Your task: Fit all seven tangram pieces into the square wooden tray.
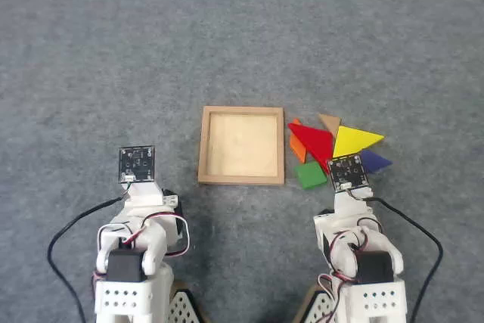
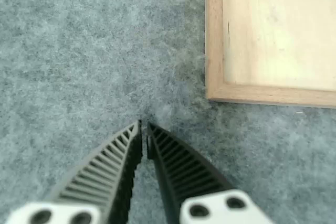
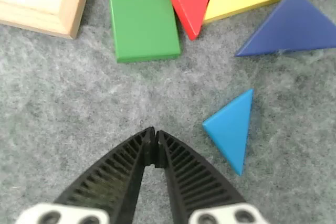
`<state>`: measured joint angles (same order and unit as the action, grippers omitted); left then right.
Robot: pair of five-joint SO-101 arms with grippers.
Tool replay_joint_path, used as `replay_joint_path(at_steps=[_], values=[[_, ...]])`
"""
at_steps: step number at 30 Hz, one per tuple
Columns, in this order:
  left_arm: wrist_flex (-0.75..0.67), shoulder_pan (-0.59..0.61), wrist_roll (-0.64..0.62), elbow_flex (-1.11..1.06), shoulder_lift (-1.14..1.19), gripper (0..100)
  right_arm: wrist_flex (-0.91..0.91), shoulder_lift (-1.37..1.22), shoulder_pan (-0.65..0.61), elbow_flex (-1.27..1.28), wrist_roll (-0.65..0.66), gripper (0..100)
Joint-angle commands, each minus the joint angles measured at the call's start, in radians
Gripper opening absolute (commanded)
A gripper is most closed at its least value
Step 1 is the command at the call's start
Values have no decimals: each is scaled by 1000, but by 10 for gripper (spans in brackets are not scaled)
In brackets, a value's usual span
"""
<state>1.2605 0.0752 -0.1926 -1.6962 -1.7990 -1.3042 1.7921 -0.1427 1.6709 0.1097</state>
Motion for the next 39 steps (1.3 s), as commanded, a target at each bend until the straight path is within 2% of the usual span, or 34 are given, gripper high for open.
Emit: replay_joint_path(at_steps=[1, 25, 33, 39], values=[[2, 5, 9, 13, -20, 14, -7, 22, 4, 14, 11, 8], [2, 5, 9, 13, -20, 14, -2, 22, 8, 14, 11, 9], [2, 3, 9, 13, -20, 14, 278, 21, 104, -21, 15, 9], [2, 5, 9, 13, -20, 14, 328, 19, 173, -144, 218, 9]])
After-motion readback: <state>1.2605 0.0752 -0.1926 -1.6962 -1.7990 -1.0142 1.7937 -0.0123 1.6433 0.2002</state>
